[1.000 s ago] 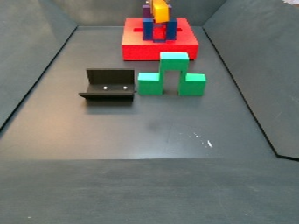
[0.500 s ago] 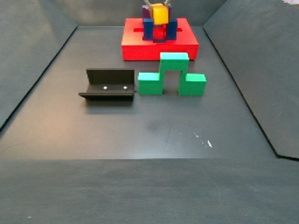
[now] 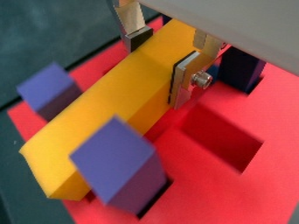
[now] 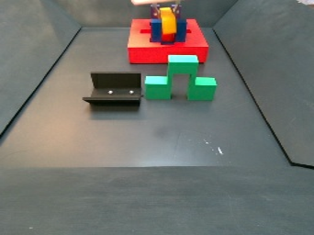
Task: Pick up the yellow object. Move up. Move to above the board. Insert the yellow object.
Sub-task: Insert the yellow object.
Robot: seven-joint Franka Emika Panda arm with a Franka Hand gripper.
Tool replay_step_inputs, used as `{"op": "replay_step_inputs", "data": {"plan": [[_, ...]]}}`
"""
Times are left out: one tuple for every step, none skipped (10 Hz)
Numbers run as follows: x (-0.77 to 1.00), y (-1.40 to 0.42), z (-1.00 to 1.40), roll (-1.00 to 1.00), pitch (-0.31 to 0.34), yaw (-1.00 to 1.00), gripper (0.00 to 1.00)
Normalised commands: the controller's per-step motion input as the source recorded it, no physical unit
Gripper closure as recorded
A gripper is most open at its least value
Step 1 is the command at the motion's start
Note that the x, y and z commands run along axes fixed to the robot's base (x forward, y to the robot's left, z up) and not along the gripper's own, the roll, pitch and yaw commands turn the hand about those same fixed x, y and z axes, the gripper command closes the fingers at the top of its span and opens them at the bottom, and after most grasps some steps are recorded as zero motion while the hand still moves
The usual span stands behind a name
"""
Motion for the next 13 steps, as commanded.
{"op": "replay_step_inputs", "data": {"plan": [[0.03, 0.13, -0.33, -0.36, 0.0, 0.0, 1.0], [0.12, 0.27, -0.21, -0.28, 0.056, -0.07, 1.0], [0.15, 0.77, -0.13, -0.34, 0.073, 0.0, 1.0], [0.03, 0.56, -0.08, -0.25, 0.014, 0.0, 1.0], [0.0, 0.01, 0.0, -0.01, 0.0, 0.0, 1.0], [-0.01, -0.03, -0.03, 0.0, -0.021, 0.0, 1.0], [-0.15, -0.1, -0.26, 0.1, -0.107, 0.09, 1.0], [-0.22, -0.08, -0.27, 0.37, -0.141, 0.26, 1.0], [-0.13, -0.09, -0.18, 0.5, -0.107, 0.27, 1.0], [-0.03, -0.11, -0.07, 0.26, -0.07, 0.17, 1.0], [0.01, 0.0, 0.0, 0.0, 0.016, 0.0, 1.0], [0.0, 0.0, 0.0, 0.0, -0.01, 0.0, 1.0], [-0.02, -0.01, -0.01, -0.01, -0.051, 0.02, 1.0]]}}
